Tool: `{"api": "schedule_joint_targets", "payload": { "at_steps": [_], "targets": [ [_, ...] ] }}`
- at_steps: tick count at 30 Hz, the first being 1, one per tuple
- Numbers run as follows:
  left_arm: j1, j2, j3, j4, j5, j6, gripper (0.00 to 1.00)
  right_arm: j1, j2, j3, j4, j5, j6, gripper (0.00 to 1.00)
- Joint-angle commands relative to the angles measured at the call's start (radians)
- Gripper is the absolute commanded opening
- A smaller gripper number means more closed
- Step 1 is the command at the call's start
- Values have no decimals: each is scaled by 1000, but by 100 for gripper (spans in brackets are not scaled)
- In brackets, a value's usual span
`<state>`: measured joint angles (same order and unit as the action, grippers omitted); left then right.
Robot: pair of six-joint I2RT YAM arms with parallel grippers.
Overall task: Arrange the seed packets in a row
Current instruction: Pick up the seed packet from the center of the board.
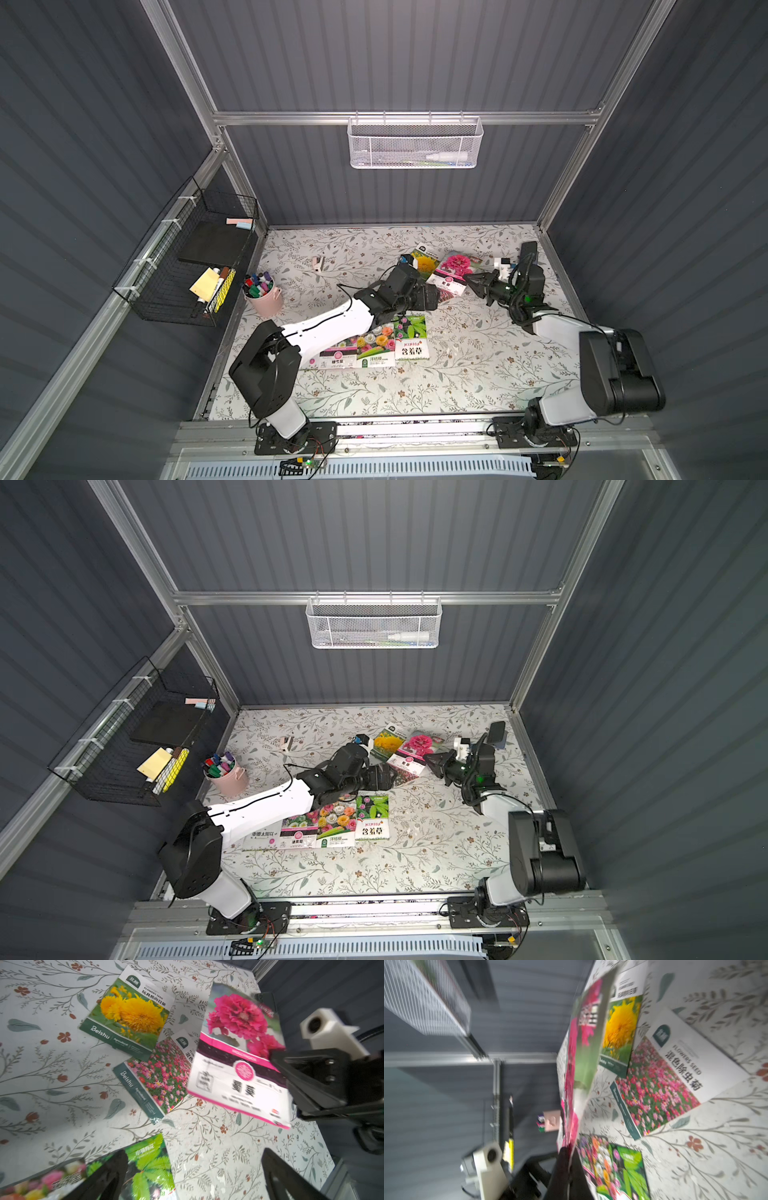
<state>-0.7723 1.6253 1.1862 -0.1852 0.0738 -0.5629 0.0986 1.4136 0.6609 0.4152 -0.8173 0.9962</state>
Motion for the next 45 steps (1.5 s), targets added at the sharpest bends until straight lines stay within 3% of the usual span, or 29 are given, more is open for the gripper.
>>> {"api": "schedule_joint_targets", "payload": {
  "at_steps": [1,5,13,20,23,25,29,32,39,45],
  "targets": [
    [81,0,56,-222,212,18,100,9,-116,10,-454,-136,-352,0],
    [146,6,44,-104,389,-31,99,14,-209,-14,-512,-175,-410,0],
    [153,98,54,179,597,-254,99,18,-295,-62,-479,-195,-405,0],
    [152,136,15,250,589,-336,98,17,-327,-65,-464,-186,-390,0],
    [152,150,17,279,583,-360,84,16,-324,-70,-455,-181,-381,0],
    [152,165,22,322,581,-394,65,17,-312,-73,-452,-181,-382,0],
    [151,207,43,423,594,-473,37,16,-291,-82,-429,-184,-373,0],
    [152,236,59,470,606,-516,24,17,-284,-82,-419,-182,-368,0],
    [151,229,54,453,604,-496,1,13,-278,-84,-417,-169,-367,0],
    [139,247,64,480,590,-506,0,10,-257,-80,-400,-167,-349,1]
  ]
}}
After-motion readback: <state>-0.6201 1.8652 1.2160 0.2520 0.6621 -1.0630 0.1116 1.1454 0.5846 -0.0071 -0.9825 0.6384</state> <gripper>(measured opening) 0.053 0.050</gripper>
